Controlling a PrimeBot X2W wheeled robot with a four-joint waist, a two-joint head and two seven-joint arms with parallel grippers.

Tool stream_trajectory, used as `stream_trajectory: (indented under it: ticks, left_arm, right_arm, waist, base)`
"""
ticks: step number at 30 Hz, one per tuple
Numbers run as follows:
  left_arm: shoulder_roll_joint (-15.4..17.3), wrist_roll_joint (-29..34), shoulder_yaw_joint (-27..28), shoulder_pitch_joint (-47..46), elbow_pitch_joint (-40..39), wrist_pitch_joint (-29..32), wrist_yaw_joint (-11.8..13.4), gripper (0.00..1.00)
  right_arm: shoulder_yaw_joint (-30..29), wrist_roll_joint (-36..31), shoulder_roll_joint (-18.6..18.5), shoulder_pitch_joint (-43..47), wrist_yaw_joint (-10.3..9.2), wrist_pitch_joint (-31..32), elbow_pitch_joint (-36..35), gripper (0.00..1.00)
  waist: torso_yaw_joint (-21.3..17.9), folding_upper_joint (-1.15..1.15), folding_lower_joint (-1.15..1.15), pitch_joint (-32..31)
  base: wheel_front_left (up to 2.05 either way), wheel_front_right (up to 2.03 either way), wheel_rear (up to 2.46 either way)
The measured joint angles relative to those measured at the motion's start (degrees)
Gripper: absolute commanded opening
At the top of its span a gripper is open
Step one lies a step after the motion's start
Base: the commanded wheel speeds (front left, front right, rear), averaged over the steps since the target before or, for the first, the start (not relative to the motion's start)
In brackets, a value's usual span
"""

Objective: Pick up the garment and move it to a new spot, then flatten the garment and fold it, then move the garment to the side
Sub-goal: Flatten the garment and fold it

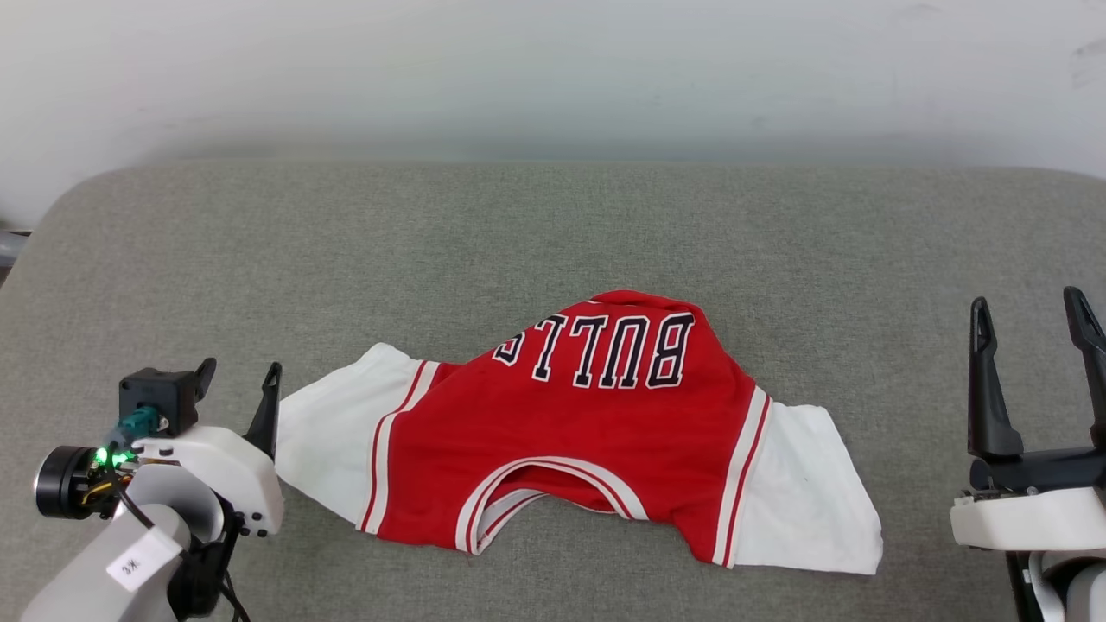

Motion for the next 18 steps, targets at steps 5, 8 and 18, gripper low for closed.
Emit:
stream_trajectory:
  ticks: [5,8,18]
  left_arm:
    - [0.00,3.42,2.45,3.47,-6.92,-1.81,5.60,1.00]
    - [-0.64,6.80,4.89,6.61,-11.80,-1.89,9.40,1.00]
    - [-6.86,18.59,14.32,15.95,-22.67,-2.05,13.27,1.00]
  right_arm:
    - [2.19,-0.21,-5.09,-1.18,0.00,0.01,1.33,1.00]
    - [3.94,1.07,-8.47,-1.26,0.00,1.51,2.66,1.00]
    - [15.71,13.69,-22.47,-2.13,0.01,26.60,1.92,1.00]
  waist:
    - [0.65,0.00,0.01,-0.36]
    - [1.04,0.00,0.00,-0.43]
    - [2.62,0.00,0.01,0.66]
  base:
    - [0.00,0.00,0.00]
    - [0.00,0.00,0.00]
    - [0.00,0.00,0.00]
